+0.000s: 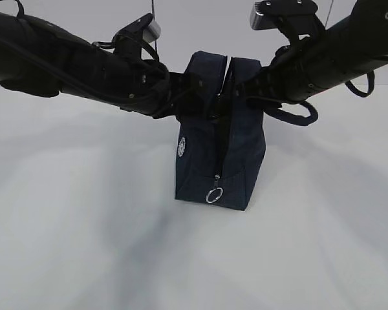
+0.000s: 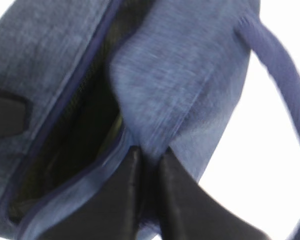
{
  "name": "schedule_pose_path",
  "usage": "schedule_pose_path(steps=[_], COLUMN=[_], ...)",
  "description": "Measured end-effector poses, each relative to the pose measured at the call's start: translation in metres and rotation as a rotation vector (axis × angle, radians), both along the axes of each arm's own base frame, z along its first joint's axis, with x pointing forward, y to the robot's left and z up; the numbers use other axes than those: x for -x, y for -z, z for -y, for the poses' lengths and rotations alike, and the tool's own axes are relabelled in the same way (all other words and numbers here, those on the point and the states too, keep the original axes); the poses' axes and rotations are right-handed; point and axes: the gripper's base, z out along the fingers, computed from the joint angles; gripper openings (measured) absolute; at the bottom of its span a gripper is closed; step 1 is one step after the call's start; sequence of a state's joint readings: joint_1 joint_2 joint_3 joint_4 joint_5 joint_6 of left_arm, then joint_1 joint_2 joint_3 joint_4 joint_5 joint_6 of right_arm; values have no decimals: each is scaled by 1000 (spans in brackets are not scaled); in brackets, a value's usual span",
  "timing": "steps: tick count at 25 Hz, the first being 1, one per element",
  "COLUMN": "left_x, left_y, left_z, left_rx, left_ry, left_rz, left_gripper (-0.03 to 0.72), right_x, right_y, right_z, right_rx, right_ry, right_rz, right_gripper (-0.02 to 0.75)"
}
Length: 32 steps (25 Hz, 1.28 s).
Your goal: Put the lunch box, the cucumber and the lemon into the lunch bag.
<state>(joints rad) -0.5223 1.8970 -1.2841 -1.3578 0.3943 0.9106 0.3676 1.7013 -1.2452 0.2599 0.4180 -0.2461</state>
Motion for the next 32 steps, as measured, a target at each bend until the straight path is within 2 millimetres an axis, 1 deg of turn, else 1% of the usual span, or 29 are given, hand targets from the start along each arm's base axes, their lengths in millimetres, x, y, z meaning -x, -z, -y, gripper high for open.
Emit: schedule_pose_path(steps=[4, 5, 7, 11, 13, 14, 15, 18, 20, 21, 25, 27, 29, 32], left_x=[0, -1, -1, -1, -2, -2, -3, -4, -4, -4, -2, -1, -2, -5], left_y=[0, 0, 0, 0, 1, 3, 7, 17, 23, 26, 27, 26, 26, 25], left_z=[0, 0, -1, -1, 0, 0, 0, 2, 3, 4, 5, 6, 2, -8], left_rx=[-1, -3, -4, -3, -5, -8, -11, -15, -17, -16, -9, -3, 11, 38], left_ry=[-5, -12, -19, -22, -22, -22, -19, -13, -4, 3, 23, 39, 54, 74], left_rz=[2, 5, 8, 8, 5, 1, -5, -35, -55, -62, -75, -83, -100, -129], left_gripper=[15, 16, 16, 22, 46, 76, 123, 291, 351, 365, 370, 364, 361, 361], right_x=[0, -1, -2, -1, 0, 1, 2, 7, 13, 16, 31, 39, 47, 58], right_y=[-1, -2, -6, -18, -24, -26, -28, -33, -38, -40, -51, -56, -54, -41], right_z=[0, 0, -1, -2, -2, -2, -2, -1, 0, 0, -3, -4, -5, -6], right_rx=[-5, -5, -9, -15, -19, -20, -19, -18, -13, -14, -27, -65, -95, -118], right_ry=[3, 2, 0, -14, -19, -20, -23, -36, -61, -77, -180, -220, -255, -308], right_rz=[10, 13, 16, 7, 9, 14, 17, 9, -4, -14, -34, -19, -17, -39], right_gripper=[258, 281, 302, 314, 316, 317, 317, 317, 317, 317, 317, 317, 317, 317])
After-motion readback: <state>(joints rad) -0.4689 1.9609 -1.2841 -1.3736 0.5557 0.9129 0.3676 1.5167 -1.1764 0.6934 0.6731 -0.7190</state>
